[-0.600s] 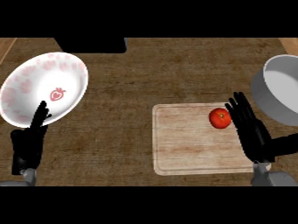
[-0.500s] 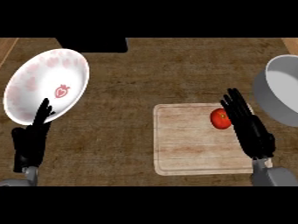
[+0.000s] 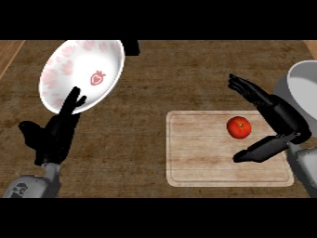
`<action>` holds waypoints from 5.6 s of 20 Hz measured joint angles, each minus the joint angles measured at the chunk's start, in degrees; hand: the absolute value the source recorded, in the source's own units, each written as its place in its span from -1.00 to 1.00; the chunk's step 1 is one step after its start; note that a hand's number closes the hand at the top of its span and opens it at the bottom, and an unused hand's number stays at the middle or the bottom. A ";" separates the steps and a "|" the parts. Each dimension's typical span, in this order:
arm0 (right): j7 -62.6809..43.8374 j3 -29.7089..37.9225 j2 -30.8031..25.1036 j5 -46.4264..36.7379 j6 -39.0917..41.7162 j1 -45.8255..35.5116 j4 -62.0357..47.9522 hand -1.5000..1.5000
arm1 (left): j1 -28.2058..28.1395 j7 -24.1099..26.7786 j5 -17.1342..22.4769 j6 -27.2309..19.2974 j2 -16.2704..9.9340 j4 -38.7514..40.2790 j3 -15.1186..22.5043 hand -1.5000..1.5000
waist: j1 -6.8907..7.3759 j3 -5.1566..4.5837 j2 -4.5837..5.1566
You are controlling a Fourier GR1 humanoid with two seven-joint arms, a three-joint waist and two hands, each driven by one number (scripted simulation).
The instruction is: Pick the tomato from the cutting board and place it in the pot
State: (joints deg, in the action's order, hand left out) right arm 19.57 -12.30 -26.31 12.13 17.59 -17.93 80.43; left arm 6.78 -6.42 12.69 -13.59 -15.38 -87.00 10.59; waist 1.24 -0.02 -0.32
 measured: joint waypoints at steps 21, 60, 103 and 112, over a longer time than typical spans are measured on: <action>8.16 3.37 -29.71 -19.37 15.19 -7.89 3.35 -1.00 | 1.73 -8.60 0.10 -0.63 1.01 -7.13 -0.30 0.00 | -0.88 -0.04 0.25; -12.16 2.69 -4.46 -49.85 23.58 -4.38 7.49 -1.00 | 1.13 -10.97 -6.22 4.71 6.98 -7.74 -5.43 0.00 | -1.15 0.01 0.31; 1.23 10.76 -1.52 -70.12 6.56 -1.33 -15.67 1.00 | -0.12 -12.45 -8.60 7.69 9.48 -9.44 -10.84 0.00 | -4.21 0.08 -0.13; 7.49 35.64 -18.87 -61.18 -3.37 13.32 -25.72 1.00 | -1.28 -12.49 -8.48 7.54 9.10 -10.94 -11.49 0.00 | -4.98 0.15 -0.02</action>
State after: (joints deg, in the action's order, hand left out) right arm 27.07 23.35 -45.17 -49.05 14.21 -4.61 54.72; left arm 5.50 -18.91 4.21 -6.06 -6.28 -97.95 -0.90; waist -3.74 0.13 -0.34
